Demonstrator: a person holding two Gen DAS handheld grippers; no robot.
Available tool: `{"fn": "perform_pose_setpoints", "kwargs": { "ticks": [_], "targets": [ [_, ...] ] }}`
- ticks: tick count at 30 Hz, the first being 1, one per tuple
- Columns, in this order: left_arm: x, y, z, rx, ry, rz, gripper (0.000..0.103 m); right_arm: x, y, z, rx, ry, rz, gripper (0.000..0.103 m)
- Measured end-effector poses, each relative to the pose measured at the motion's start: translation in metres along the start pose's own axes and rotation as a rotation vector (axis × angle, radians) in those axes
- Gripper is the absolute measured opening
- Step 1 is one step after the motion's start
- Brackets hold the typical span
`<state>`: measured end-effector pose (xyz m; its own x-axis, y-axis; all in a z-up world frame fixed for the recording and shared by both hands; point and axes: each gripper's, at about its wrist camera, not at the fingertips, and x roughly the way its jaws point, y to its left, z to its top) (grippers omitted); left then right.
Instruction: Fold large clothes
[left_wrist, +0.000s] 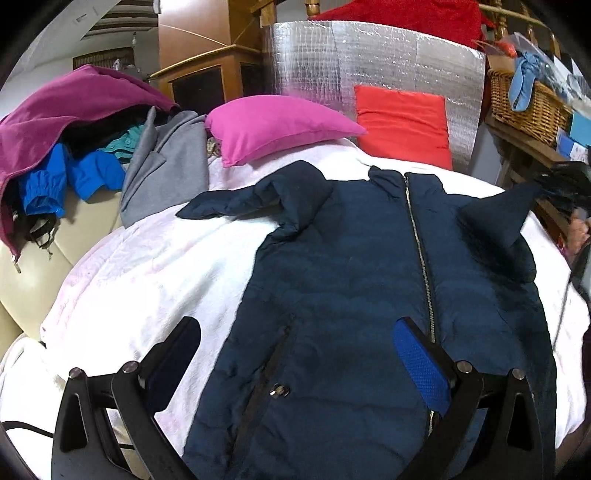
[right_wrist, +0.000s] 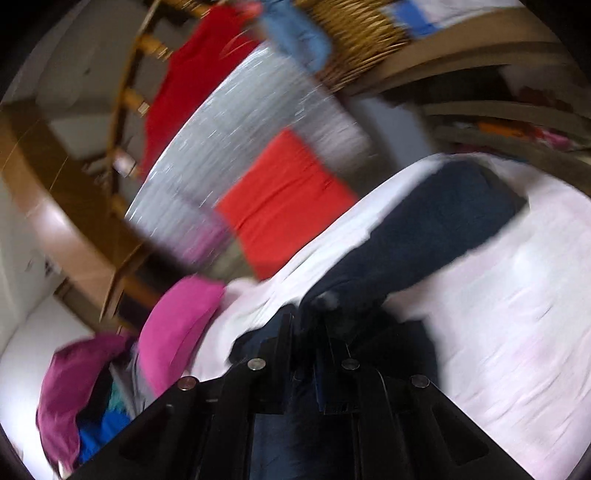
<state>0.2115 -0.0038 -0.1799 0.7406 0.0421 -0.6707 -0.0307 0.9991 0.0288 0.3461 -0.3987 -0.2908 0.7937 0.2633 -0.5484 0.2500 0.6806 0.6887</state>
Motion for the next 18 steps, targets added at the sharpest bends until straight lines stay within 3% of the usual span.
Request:
{"fn": "perform_pose_setpoints", "kwargs": {
  "ticks": [6,14,16,17,18],
  "targets": [
    [-0.017,0.026,-0.006,-0.04,-0.007,-0.001,0.103,0.042,0.069,-0.076,-0.105,0.112,0.019,0.01],
    [-0.024,0.047,-0.014,-0.08,0.001,0.008,0.103,0.083,0.101,-0.152,-0.19,0.256,-0.012,0.013],
    [-0.026,0.049,-0.014,-0.084,-0.001,0.007,0.103,0.09,0.102,-0.164,-0.196,0.311,-0.008,0.025],
    [-0.026,0.049,-0.015,-0.081,-0.001,0.009,0.103,0.092,0.101,-0.169,-0.194,0.348,0.006,0.048],
    [-0.025,0.049,-0.015,-0.078,0.001,0.011,0.103,0.092,0.099,-0.173,-0.189,0.378,0.017,0.079]
  ]
}}
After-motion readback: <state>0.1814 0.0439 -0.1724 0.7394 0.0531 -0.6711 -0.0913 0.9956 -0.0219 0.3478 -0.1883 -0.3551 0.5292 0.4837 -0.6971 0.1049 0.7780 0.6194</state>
